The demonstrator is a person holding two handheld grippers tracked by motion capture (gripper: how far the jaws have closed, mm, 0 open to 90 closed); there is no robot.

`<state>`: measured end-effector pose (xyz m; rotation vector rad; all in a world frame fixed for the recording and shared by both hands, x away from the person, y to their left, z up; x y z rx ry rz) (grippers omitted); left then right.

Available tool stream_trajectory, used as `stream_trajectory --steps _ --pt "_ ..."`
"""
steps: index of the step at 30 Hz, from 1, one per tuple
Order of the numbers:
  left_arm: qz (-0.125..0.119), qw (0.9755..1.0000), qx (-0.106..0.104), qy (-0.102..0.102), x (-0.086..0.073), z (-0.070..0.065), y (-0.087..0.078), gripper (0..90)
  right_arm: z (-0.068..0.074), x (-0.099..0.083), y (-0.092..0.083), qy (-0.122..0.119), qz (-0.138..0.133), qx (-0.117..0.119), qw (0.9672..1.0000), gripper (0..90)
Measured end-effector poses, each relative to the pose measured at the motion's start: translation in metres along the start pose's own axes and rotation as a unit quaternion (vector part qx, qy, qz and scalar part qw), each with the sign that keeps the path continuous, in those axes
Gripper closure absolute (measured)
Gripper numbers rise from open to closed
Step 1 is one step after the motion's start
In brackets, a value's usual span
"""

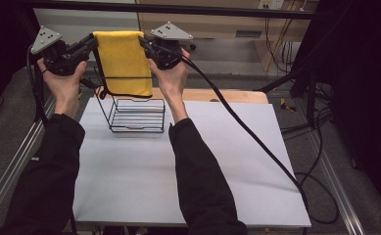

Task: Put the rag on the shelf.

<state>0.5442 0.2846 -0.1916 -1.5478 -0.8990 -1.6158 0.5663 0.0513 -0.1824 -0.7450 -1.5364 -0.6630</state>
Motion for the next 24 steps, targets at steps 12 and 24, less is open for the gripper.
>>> stream_trajectory --steps 12,24 --pt "0.004 1.0000 -0.007 -0.001 -0.016 -0.006 -0.013 80.8 0.006 -0.013 -0.007 -0.001 0.008 0.010 0.9999 84.7" --pt "0.004 0.9999 -0.012 -0.003 -0.025 -0.005 -0.024 80.7 0.014 -0.019 -0.011 -0.007 0.010 0.020 0.9997 84.6"
Point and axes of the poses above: each handheld gripper's, and its own axes: y roughly forward along the jaws, x roughly out of its top, z roughly to its left, the point moved 4 cm from there along y, roughly forward along the jaws, and after that the axes turned 3 degrees about -x, right-handed, at the moved point
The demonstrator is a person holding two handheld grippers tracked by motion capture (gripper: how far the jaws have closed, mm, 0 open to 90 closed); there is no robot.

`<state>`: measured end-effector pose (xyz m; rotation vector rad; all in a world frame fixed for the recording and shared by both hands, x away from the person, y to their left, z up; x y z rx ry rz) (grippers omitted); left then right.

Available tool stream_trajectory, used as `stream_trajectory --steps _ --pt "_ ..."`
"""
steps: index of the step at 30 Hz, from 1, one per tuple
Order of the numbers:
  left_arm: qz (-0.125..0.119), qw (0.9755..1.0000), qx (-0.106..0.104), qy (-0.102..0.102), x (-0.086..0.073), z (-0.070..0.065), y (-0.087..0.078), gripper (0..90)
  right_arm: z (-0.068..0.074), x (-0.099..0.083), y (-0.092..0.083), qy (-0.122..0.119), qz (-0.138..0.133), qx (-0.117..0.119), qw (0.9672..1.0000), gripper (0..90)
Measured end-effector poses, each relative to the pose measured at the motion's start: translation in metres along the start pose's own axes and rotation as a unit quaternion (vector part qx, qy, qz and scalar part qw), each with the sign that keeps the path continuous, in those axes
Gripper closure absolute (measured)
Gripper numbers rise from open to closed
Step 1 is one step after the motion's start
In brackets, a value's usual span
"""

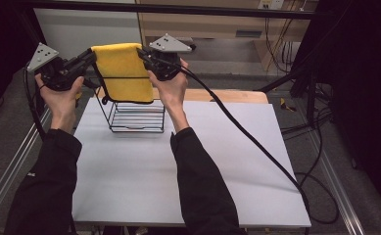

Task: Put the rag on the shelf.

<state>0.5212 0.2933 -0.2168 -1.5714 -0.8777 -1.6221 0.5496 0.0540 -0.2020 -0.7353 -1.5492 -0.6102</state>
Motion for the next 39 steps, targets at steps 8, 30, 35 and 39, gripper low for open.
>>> stream_trajectory --steps 8,30,35,39 --pt "-0.004 1.0000 -0.005 0.002 -0.002 -0.001 -0.010 80.7 0.008 0.000 -0.005 -0.014 -0.004 0.010 0.9999 84.5" --pt "0.050 0.9984 -0.017 0.017 -0.020 -0.017 -0.031 79.6 0.026 -0.014 -0.027 -0.016 0.046 0.036 0.9982 84.0" --pt "0.064 0.9975 -0.021 0.020 -0.028 -0.021 -0.034 79.1 0.030 -0.021 -0.031 -0.024 0.063 0.044 0.9968 83.7" --pt "0.076 0.9965 -0.022 0.024 -0.033 -0.023 -0.037 78.3 0.032 -0.026 -0.033 -0.025 0.076 0.050 0.9956 83.7"
Point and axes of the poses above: each handheld gripper's, and its own axes: y roughly forward along the jaws, x roughly out of its top, z roughly to its left, the point moved 4 cm from there along y, roughly forward along the jaws, and after that the axes turned 3 degrees about -x, right-handed, at the moved point
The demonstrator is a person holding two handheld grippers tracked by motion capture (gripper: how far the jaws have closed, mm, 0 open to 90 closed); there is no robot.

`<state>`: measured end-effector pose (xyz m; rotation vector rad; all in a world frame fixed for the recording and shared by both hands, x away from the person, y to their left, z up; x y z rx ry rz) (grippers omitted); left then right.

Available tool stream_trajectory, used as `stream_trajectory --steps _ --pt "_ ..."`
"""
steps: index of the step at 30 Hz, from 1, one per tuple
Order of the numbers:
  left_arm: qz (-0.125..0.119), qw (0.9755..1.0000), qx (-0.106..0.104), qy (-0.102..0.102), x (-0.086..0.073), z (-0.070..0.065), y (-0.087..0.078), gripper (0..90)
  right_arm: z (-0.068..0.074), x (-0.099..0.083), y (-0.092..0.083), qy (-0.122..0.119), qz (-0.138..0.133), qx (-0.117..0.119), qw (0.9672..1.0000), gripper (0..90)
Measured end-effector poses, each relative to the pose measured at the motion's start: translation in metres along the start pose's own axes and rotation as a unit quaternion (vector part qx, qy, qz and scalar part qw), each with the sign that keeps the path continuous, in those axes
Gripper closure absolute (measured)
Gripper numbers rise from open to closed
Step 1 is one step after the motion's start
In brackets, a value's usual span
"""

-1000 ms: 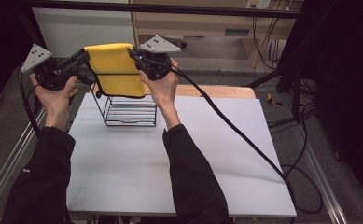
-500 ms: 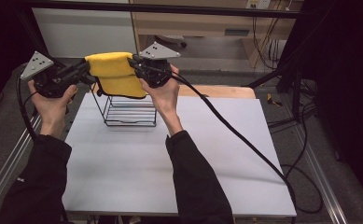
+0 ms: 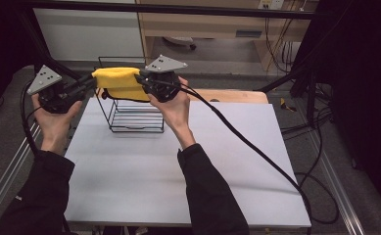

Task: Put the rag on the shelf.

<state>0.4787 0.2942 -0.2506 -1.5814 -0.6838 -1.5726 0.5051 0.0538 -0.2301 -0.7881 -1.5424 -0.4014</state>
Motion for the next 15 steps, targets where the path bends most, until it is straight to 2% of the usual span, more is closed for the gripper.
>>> stream_trajectory --steps 8,13,15 --pt "0.031 0.9995 -0.002 0.011 -0.010 -0.003 -0.004 75.7 0.004 -0.012 -0.001 0.002 0.019 0.010 0.9998 83.4" --pt "0.055 0.9984 -0.014 -0.004 -0.011 -0.001 -0.012 68.9 0.006 -0.016 0.000 -0.004 0.024 0.012 0.9996 83.4" --pt "0.055 0.9983 -0.014 -0.009 -0.009 0.000 -0.016 65.3 0.006 -0.017 0.000 -0.006 0.025 0.012 0.9996 83.4"
Point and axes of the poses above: each handheld gripper's, and its own axes: y roughly forward along the jaws, x roughly out of its top, z roughly to its left, the point moved 4 cm from there along y, roughly forward along the jaws, and after that the axes turned 3 degrees about -x, right-handed, at the moved point
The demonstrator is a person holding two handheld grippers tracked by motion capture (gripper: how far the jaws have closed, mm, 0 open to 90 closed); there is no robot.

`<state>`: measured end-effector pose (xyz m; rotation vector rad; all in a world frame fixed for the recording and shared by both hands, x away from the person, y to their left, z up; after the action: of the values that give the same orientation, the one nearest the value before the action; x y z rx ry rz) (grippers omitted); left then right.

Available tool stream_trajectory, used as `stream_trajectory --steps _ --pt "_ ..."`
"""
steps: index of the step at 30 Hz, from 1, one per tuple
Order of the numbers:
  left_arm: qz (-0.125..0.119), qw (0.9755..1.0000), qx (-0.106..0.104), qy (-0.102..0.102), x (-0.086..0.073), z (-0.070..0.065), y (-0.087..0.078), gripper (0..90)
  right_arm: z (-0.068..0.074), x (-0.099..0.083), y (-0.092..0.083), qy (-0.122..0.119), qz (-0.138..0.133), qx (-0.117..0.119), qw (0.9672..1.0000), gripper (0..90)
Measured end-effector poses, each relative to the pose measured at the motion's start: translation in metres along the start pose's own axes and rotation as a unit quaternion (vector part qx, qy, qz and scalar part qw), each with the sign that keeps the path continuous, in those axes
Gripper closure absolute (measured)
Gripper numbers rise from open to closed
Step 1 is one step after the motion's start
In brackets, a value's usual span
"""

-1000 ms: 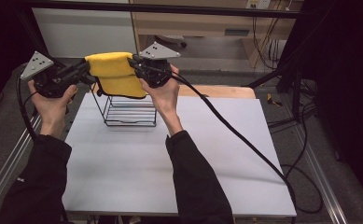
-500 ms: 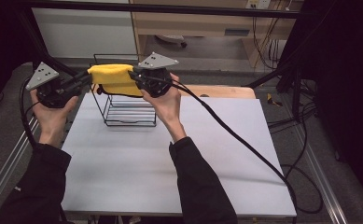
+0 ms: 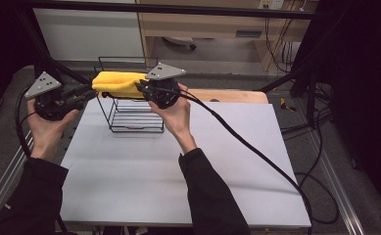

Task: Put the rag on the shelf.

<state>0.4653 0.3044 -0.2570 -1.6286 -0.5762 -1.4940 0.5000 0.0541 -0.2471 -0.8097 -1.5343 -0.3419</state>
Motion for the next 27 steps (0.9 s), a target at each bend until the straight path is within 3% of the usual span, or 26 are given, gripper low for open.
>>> stream_trajectory --steps 5,11,14,17,20,23,27 --pt "-0.012 0.9998 -0.002 -0.015 0.009 0.004 -0.003 63.9 0.002 0.000 -0.001 -0.008 -0.001 -0.003 1.0000 83.4" --pt "-0.045 0.9985 -0.003 -0.030 0.022 0.002 -0.003 67.2 0.004 -0.002 -0.001 -0.019 0.002 -0.007 0.9998 83.4" --pt "-0.043 0.9984 -0.003 -0.036 0.028 0.003 -0.001 70.8 0.004 -0.004 -0.001 -0.019 0.004 -0.005 0.9998 83.3" --pt "-0.028 0.9985 -0.015 -0.045 0.028 0.001 0.004 80.5 0.005 -0.007 -0.002 -0.019 0.004 -0.003 0.9998 83.3" --pt "0.010 0.9988 -0.024 -0.042 0.020 -0.004 0.014 89.7 0.005 -0.009 -0.003 -0.015 0.003 0.001 0.9999 83.0" --pt "0.038 0.9983 -0.023 -0.038 0.010 -0.006 0.021 90.0 0.006 -0.011 -0.003 -0.019 0.005 0.003 0.9998 82.4" --pt "0.053 0.9975 -0.022 -0.040 0.002 -0.005 0.028 90.0 0.007 -0.015 -0.002 -0.023 0.013 0.008 0.9996 79.8"
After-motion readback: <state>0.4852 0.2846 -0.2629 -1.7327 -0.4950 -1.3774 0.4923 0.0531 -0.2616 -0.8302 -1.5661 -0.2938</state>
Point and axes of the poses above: each handheld gripper's, and its own axes: y roughly forward along the jaws, x roughly out of its top, z roughly to its left, the point moved 4 cm from there along y, roughly forward along the jaws, and after that the axes turned 3 degrees about -x, right-handed, at the moved point
